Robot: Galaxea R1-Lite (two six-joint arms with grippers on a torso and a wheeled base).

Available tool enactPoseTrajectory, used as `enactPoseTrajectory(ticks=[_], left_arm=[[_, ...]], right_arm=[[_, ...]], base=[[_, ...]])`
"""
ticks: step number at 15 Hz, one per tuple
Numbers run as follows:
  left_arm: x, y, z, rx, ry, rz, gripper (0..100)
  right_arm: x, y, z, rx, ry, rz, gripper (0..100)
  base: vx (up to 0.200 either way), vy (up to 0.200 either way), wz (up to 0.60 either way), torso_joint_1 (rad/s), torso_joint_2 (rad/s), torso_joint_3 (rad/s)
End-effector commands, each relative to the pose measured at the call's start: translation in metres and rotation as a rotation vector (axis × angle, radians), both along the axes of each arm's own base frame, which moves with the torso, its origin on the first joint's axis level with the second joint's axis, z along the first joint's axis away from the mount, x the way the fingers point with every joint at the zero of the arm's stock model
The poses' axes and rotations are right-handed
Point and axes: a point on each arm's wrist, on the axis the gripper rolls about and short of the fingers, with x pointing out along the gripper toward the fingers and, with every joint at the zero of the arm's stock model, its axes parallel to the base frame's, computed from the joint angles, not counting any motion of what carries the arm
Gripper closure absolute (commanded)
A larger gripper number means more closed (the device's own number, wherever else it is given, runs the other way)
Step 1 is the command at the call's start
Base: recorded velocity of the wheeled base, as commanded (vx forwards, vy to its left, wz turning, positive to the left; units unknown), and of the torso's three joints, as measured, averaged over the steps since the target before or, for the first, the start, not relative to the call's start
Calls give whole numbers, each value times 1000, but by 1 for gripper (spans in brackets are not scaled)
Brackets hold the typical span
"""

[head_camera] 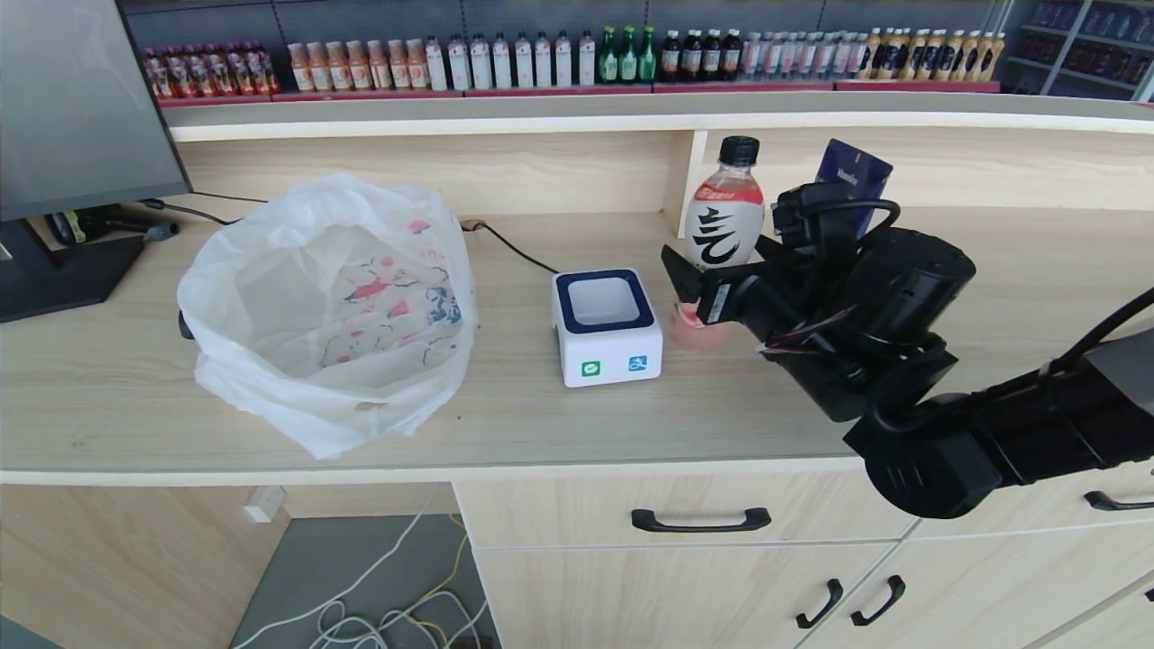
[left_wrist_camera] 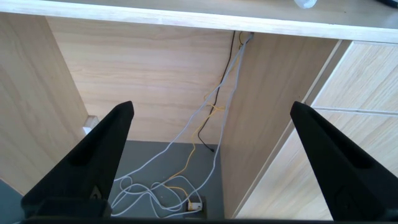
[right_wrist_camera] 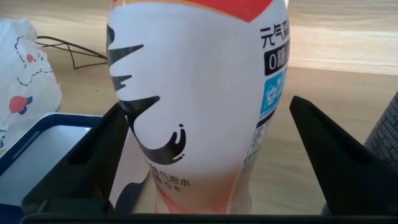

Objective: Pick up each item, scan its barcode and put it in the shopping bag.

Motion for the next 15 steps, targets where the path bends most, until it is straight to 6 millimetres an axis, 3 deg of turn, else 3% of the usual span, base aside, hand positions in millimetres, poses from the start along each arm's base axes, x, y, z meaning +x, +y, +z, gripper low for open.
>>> enactPoseTrajectory(ticks=[1,9,10,15], left_arm=[[0,0,0,0,-1,0,0],[0,0,0,0,-1,0,0],[0,0,0,0,-1,-2,0],[0,0,0,0,-1,0,0]], right_arm=[[3,2,-2,0,-3,1,0],[14,8,-8,1,-7,0,0],[14,8,-9,-1,-3,0,100],[13,9,-4,0,-18,23,100]], base=[[0,0,0,0,0,0],[0,0,0,0,0,0],[0,0,0,0,0,0],[0,0,0,0,0,0]])
